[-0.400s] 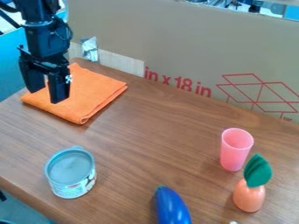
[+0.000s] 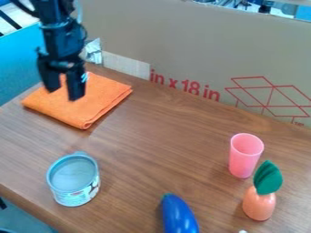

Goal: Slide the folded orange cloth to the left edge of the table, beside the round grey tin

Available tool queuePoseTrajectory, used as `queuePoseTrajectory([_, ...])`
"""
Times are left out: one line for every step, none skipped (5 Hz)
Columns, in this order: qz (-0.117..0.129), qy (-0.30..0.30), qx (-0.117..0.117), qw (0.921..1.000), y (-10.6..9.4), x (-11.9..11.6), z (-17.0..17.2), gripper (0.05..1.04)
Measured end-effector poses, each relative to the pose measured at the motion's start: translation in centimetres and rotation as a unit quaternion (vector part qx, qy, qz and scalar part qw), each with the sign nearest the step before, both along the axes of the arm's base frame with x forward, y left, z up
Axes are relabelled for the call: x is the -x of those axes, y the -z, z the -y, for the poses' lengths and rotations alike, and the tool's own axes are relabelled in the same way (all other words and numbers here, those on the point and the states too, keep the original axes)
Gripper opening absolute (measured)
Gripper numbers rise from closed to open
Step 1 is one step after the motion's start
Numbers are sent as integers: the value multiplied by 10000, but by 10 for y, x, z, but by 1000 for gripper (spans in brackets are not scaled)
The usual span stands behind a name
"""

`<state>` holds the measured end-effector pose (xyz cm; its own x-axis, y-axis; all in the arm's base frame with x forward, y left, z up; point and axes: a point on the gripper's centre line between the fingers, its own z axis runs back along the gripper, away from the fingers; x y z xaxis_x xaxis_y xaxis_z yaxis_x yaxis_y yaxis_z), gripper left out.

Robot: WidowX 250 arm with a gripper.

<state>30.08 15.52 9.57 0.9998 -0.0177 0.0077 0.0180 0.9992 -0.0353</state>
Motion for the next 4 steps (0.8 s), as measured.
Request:
queuePoseTrajectory([484,119,-545,9973,9,-32,-15,1002])
queuePoseTrajectory([994,118,-837,9915,10,-47,-27,1002])
queuePoseTrajectory([1137,-342,-1026,9876,34,-49,-30,1002])
queuePoseTrajectory([1444,-493,-337,9877,47,-66,-27,1002])
